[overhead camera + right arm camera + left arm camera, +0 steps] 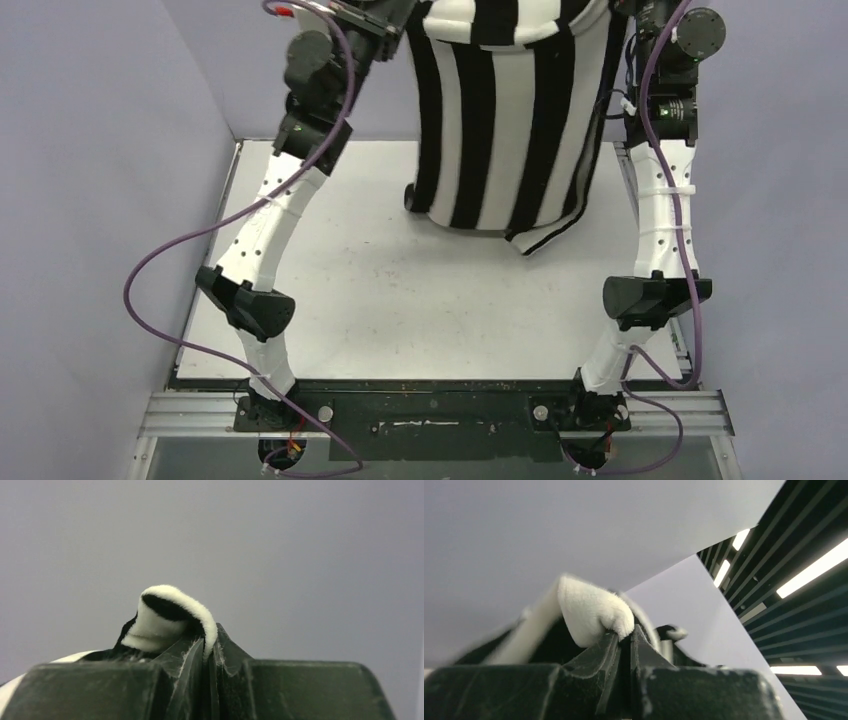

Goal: Put the pillow into the pillowcase
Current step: Stuff the pillow into the pillowcase.

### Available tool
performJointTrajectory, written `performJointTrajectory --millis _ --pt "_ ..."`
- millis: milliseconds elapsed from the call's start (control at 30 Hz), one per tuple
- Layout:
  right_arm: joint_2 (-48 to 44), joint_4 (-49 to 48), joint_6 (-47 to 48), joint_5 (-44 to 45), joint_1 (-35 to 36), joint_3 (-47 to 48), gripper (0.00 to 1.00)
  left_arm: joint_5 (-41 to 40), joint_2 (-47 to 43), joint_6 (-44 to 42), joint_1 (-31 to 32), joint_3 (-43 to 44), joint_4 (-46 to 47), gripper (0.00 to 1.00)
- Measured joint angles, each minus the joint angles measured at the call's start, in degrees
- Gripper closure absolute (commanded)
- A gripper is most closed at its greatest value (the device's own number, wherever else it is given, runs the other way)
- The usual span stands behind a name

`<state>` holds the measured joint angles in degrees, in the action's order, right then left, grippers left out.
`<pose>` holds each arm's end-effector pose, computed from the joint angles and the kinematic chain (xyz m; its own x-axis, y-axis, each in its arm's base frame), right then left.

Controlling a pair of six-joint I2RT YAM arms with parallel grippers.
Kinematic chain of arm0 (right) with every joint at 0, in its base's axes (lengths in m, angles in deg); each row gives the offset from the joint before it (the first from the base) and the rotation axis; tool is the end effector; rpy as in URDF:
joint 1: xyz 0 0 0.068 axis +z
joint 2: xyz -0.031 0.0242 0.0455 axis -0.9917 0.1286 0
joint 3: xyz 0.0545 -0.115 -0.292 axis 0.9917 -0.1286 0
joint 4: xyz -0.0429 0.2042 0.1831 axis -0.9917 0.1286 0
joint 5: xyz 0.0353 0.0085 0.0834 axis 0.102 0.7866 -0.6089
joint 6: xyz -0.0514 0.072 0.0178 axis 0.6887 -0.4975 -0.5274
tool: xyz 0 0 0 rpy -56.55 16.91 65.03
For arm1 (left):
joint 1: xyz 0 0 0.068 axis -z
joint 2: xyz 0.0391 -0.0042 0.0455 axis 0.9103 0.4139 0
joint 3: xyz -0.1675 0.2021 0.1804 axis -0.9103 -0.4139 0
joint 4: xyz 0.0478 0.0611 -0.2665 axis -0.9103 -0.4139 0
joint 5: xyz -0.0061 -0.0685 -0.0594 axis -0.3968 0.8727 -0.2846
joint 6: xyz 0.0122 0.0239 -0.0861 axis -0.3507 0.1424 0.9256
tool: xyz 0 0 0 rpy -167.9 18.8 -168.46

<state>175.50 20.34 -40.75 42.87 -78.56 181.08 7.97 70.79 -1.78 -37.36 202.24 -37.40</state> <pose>0.4026 0.0361 0.7088 0.5520 0.2972 -0.7791 -0.2983 0.9429 0.1483 0.4230 -0.2154 0.6157 -0.2463 -0.9331 -0.2621 0.4119 0.1440 -0.8998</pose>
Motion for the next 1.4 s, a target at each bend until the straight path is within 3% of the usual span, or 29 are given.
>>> performJointTrajectory --millis 100,200,300,400,467,500,567,633,733,800,833,900,967,1033,1100,1233,1300,1400 --pt "-3.8 -2.0 -2.4 -0.4 -2.1 -13.7 1.0 4.0 4.0 0.0 -3.2 15.1 -5.5 1.0" --pt "-15.3 -7.1 -1.8 -2.0 5.5 -34.8 1.0 5.9 13.8 3.8 -9.9 31.3 -7.1 1.0" --pt "-24.4 -10.4 0.3 -4.0 18.0 -44.4 1.0 6.2 14.9 6.0 -16.0 29.4 -7.3 1.0" --pt "-25.7 -7.1 1.6 -6.7 20.3 -38.2 1.0 2.9 4.4 2.4 -12.5 8.0 -2.9 1.0" --pt "-18.9 -2.3 0.6 -9.1 17.5 -24.7 1.0 -2.9 -2.9 -2.8 -3.5 -4.2 0.9 1.0" --pt "-15.3 -1.6 -0.1 -9.3 15.4 -18.8 1.0 -4.5 -4.6 -4.7 0.4 -6.2 2.1 1.0" --pt "-7.4 -1.9 -1.5 -8.0 8.7 -7.1 1.0 -6.8 -7.0 -8.9 8.5 -6.7 4.9 1.0" --pt "-3.9 -4.5 -2.5 -5.1 2.9 -3.0 1.0 -6.6 -7.6 -11.0 10.3 -3.2 5.1 1.0" --pt "-5.2 -4.4 -3.5 -3.2 -1.8 -6.1 1.0 -4.2 -0.4 -12.1 4.4 17.2 -1.1 1.0" --pt "-9.9 -6.8 -3.5 -2.8 0.3 -14.3 1.0 -2.0 5.5 -9.2 -1.8 29.7 -1.5 1.0" --pt "-13.1 -8.0 -2.8 -2.8 3.3 -19.3 1.0 -1.6 6.7 -7.8 -4.8 31.9 -1.4 1.0" --pt "-18.6 -9.2 -1.1 -3.4 10.8 -27.5 1.0 -1.2 6.8 -4.6 -12.4 30.5 -0.9 1.0" --pt "-22.9 -10.1 0.9 -4.5 19.2 -33.6 1.0 -1.6 2.6 -2.6 -17.9 19.9 0.8 1.0" --pt "-23.8 -10.3 2.7 -4.4 22.3 -33.5 1.0 -2.3 -1.8 -2.9 -18.7 10.2 0.7 1.0" --pt "-21.9 -6.7 3.1 -4.7 21.0 -28.9 1.0 -3.2 -5.2 -5.4 -14.4 3.8 0.5 1.0" --pt "-11.1 -2.8 2.2 -5.2 12.9 -10.7 1.0 -5.5 -10.8 -12.2 2.3 -5.2 2.0 1.0" --pt "-8.5 -3.0 2.6 -2.5 8.5 -7.7 1.0 -4.2 -10.8 -13.4 6.3 -4.6 2.6 1.0" --pt "-10.1 -3.3 2.5 -0.6 6.1 -12.0 1.0 -2.6 -7.5 -16.3 5.4 4.1 -3.3 1.0"
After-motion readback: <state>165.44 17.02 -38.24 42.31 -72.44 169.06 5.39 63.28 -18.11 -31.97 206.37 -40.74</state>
